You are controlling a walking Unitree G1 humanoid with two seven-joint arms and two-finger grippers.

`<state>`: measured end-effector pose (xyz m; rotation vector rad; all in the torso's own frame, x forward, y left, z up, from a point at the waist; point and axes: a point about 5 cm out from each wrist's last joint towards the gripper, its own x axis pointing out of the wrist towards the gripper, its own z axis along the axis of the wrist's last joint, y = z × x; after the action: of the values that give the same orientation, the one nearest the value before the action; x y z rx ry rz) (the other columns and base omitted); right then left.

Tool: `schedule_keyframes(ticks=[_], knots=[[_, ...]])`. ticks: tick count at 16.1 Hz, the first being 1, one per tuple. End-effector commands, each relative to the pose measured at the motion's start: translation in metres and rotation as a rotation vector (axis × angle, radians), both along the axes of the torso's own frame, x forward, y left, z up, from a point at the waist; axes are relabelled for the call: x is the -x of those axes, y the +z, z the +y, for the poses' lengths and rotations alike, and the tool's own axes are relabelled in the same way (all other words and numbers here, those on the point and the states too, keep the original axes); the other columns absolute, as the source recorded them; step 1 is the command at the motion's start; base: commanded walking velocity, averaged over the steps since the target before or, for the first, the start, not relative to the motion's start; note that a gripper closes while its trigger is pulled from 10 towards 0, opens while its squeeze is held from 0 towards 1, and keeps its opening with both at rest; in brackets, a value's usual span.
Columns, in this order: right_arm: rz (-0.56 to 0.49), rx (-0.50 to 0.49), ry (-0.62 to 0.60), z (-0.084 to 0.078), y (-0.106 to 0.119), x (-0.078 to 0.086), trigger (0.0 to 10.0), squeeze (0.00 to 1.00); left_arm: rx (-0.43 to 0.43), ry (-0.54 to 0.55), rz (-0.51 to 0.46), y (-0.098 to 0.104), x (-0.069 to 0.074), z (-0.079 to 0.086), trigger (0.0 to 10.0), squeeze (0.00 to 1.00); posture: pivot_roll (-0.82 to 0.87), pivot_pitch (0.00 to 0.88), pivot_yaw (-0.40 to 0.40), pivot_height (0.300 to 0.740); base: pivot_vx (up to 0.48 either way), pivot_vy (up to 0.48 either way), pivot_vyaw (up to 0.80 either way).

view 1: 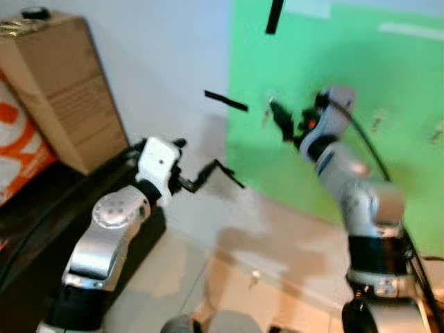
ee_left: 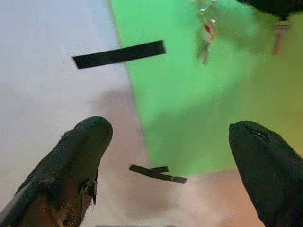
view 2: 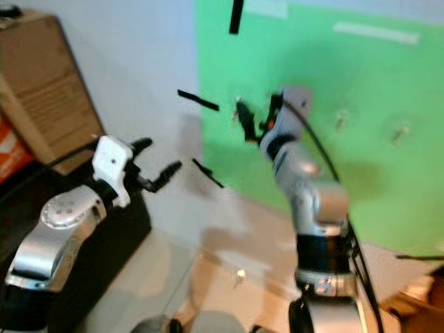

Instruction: Hang keys on a hook

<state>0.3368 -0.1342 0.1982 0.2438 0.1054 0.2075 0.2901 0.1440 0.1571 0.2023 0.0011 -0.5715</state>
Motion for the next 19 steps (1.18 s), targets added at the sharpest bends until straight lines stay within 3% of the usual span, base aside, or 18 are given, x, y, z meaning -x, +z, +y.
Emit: schedule_keyframes(ticks=[1,4,10,19], knots=[[-0.085,0.006,0.012,0.003,0.013,0.003,10.0,0.0,-0.014,0.03,-0.017,0.001,-0.002,0.004,10.0,0.0,0.0,0.0,0.043,0.74,0.0,0.0,0.0],[-0.095,0.022,0.031,0.012,0.012,0.002,10.0,0.0,-0.02,0.084,-0.038,0.005,-0.007,0.01,10.0,0.0,0.01,0.0,0.04,0.74,0.0,0.0,0.0],[-0.115,0.013,0.015,0.015,0.012,-0.001,10.0,0.0,-0.011,0.034,-0.044,0.007,-0.002,0.007,10.0,0.0,0.02,0.0,0.034,0.74,0.0,0.0,0.0],[-0.15,0.007,0.047,0.012,0.015,0.003,10.0,0.0,-0.008,-0.022,-0.032,0.007,-0.001,0.003,10.0,0.0,0.02,0.0,0.043,0.74,0.293,0.0,0.0]])
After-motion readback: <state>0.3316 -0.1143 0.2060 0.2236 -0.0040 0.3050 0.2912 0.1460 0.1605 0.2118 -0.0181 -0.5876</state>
